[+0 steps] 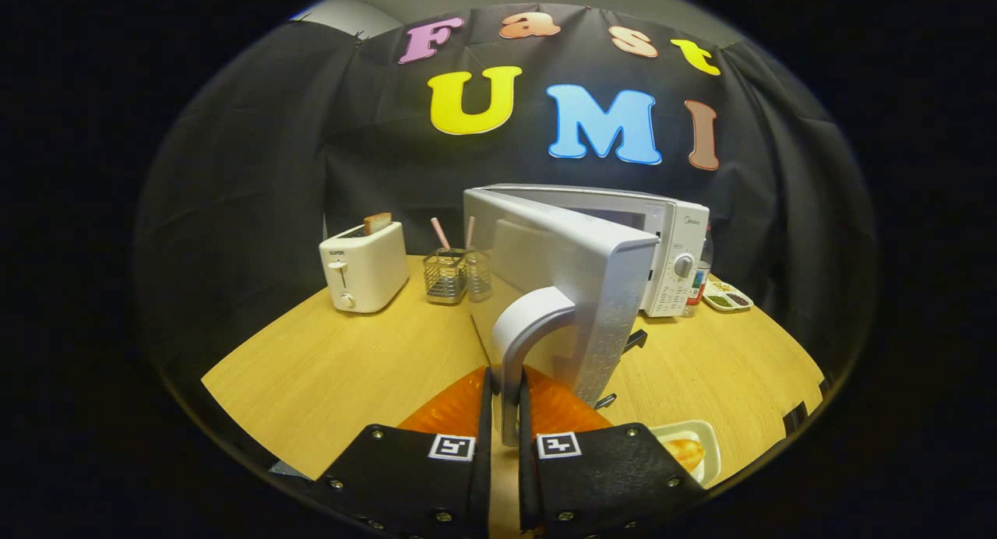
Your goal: Open the microwave, put the food inside, and close the microwave door.
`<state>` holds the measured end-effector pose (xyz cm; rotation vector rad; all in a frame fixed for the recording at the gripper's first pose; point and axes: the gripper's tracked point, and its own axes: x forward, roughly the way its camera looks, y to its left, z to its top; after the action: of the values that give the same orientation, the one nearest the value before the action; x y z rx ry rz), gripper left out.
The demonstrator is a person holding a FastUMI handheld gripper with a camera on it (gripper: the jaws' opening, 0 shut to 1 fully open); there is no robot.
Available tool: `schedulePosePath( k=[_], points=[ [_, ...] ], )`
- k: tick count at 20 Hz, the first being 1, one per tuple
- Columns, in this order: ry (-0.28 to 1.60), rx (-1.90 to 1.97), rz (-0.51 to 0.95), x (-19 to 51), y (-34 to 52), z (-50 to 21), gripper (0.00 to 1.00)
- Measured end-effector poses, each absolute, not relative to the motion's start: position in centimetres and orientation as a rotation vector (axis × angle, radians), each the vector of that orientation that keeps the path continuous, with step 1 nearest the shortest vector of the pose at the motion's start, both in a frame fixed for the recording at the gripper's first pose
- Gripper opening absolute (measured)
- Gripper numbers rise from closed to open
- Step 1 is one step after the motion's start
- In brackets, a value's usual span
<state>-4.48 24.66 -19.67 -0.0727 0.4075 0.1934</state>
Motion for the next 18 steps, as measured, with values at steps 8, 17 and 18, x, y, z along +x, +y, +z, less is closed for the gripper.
schedulePosePath(
  k=[8,17,18],
  points=[
    [0.403,-0.093,0.294,-7.4,31.9,-20.0,0.15],
    [0.328,-0.036,0.618,-13.6,38.1,-16.0,0.68],
    [0.297,-0.028,0.630,-13.8,37.8,-14.7,0.77]
  ],
)
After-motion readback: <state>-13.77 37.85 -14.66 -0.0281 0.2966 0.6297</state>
